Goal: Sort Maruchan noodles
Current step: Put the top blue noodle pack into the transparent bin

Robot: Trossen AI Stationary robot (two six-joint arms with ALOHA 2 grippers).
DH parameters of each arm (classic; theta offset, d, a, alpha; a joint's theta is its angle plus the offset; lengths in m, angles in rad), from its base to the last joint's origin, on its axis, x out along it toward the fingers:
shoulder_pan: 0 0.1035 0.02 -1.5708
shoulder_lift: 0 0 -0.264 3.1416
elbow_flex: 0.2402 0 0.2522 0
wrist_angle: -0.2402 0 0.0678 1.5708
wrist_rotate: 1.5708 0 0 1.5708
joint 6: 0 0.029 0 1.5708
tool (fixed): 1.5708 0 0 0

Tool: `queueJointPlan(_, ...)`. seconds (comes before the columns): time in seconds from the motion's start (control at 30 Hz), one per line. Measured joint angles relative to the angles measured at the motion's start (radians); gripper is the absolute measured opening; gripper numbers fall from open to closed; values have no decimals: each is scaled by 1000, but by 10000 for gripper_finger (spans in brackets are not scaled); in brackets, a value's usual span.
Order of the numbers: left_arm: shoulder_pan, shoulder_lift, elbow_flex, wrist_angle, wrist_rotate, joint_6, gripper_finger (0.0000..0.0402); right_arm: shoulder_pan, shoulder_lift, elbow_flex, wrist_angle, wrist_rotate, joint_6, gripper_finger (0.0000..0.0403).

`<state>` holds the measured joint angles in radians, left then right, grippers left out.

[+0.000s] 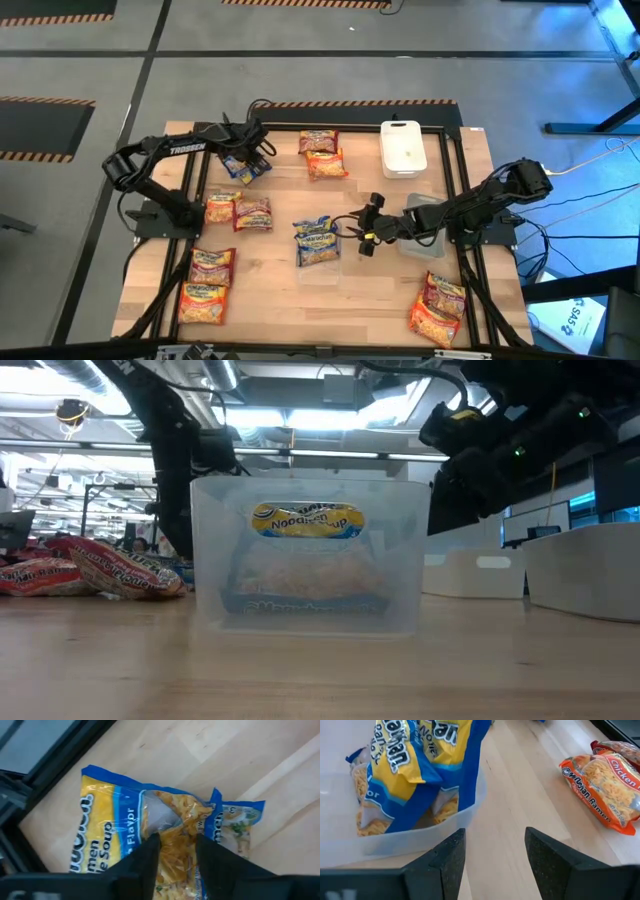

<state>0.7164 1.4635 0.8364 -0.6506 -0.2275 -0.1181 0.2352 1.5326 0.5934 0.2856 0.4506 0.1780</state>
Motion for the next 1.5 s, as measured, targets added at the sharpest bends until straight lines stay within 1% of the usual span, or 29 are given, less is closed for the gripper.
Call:
queueJointPlan(0.3,-33,2,-2,18,-28,20,10,0,0,0,4,-11,1,193)
queueJointPlan(0.43,-57,3,-3,16,-32,17,4,0,0,0,4,-19,3,193)
queueJointPlan(0.5,-80,1,-3,13,-10,17,1,0,0,0,4,-27,8,193)
queueJointPlan(0.57,-111,-6,-3,12,26,12,1,0,0,0,4,-40,10,193)
queueJointPlan(0.67,-172,-16,6,6,51,-11,1,0,0,0,4,-45,10,193)
queueJointPlan(0.83,-278,-23,53,5,96,-34,0,0,0,0,10,-44,10,193)
queueJointPlan(0.97,-347,-23,93,7,92,-37,0,0,0,0,14,-44,6,193)
queueJointPlan(1.03,-377,-23,119,12,56,-35,0,0,0,0,16,-44,5,193)
queueJointPlan(1.1,-400,-23,141,5,43,-39,0,0,0,0,16,-54,5,193)
queueJointPlan(1.2,-419,-23,160,6,86,-18,4,0,0,0,20,-77,5,193)
queueJointPlan(1.27,-420,-24,166,11,110,-8,19,0,0,0,27,-78,4,193)
queueJointPlan(1.37,-404,-24,175,-3,119,-5,55,1,0,0,29,-78,-3,193)
queueJointPlan(1.5,-348,-25,233,-52,137,11,100,0,0,0,28,-79,-17,193)
